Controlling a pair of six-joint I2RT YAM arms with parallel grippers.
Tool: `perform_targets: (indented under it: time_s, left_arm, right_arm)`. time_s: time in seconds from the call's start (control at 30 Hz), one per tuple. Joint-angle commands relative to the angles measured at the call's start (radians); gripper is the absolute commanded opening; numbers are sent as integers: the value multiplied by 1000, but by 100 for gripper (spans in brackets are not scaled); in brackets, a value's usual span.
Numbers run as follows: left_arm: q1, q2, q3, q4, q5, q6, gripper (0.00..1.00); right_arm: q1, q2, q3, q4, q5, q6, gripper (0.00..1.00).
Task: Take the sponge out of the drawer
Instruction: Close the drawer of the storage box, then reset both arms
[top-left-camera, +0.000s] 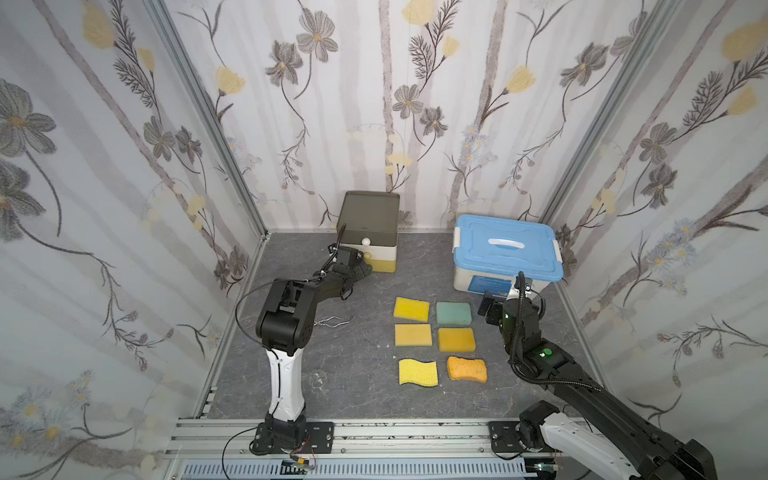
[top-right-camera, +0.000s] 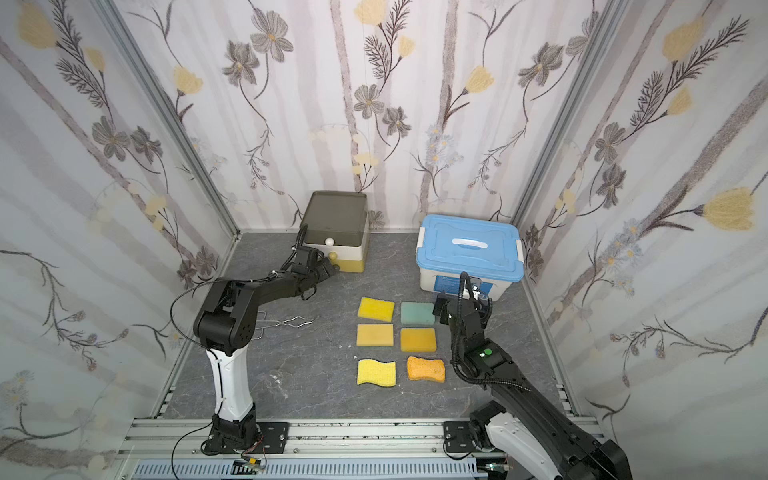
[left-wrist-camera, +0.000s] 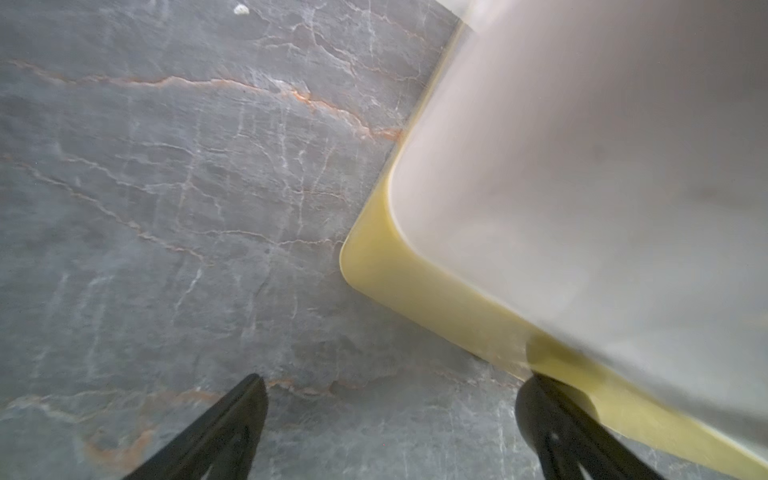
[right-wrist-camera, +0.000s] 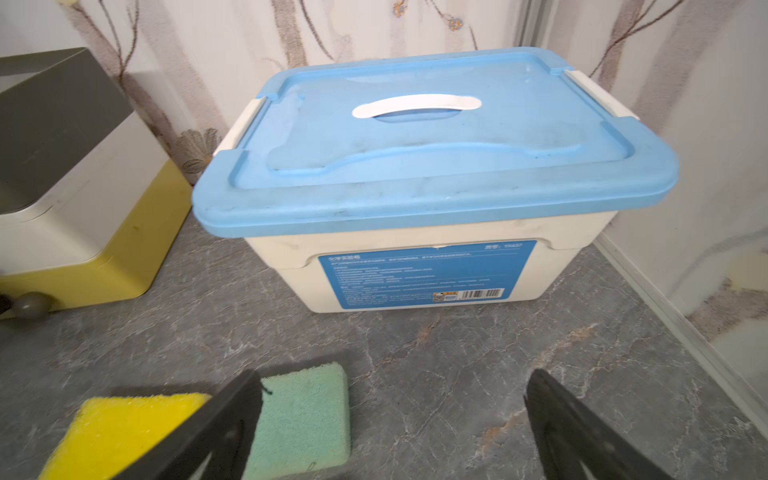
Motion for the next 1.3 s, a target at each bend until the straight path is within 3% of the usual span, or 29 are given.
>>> perform_targets:
  time_s: [0.0, 0.17, 0.27, 0.37, 0.47, 0.53, 0.63, 0.7, 0.83, 0.87, 0.93, 1.0, 1.03, 1.2, 1.27]
  left_arm:
    - [0, -129, -93, 87, -24, 43, 100]
    - [-3, -436, -307, 131, -179, 236, 100]
    - [-2, -595, -447, 224, -278, 390, 100]
    - [9, -697, -567, 320, -372, 514, 100]
    - [39, -748, -660, 395, -382, 600, 100]
    - [75, -749, -713, 454, -393, 621, 100]
    - [146, -707, -778, 539, -362, 599, 100]
    - [189, -641, -818, 652, -320, 565, 100]
    - [213, -488, -843, 824, -211, 579, 100]
    - [213, -496, -819, 746, -153, 585, 100]
    - [231, -470, -839, 807, -112, 577, 100]
    - [234, -425, -898, 972, -90, 591, 100]
    - [235, -452, -884, 896, -64, 583, 100]
    - [237, -441, -866, 879, -53, 591, 100]
    - [235, -429, -863, 895, -73, 593, 100]
  right_arm:
    - [-85, -10, -49, 207, -12, -67, 100]
    - [-283, 4, -140, 415, -115, -79, 100]
    - [-340, 47, -183, 548, -139, -116, 100]
    - [-377, 136, -185, 633, -91, -200, 100]
    - [-452, 195, -213, 747, -223, -160, 100]
    - [-467, 233, -260, 892, -306, -159, 100]
    - [-475, 301, -267, 965, -333, -176, 100]
    - [-476, 352, -313, 1110, -370, -203, 100]
    - [-476, 464, -311, 1213, -466, -244, 100]
    - [-467, 460, -320, 1228, -472, -261, 100]
    - [-482, 445, -335, 1228, -498, -250, 100]
    - [-485, 433, -359, 1257, -574, -278, 100]
    - [-479, 439, -365, 1273, -597, -293, 100]
    - [-507, 449, -308, 1180, -598, -256, 100]
    - [-505, 447, -338, 1241, -642, -276, 100]
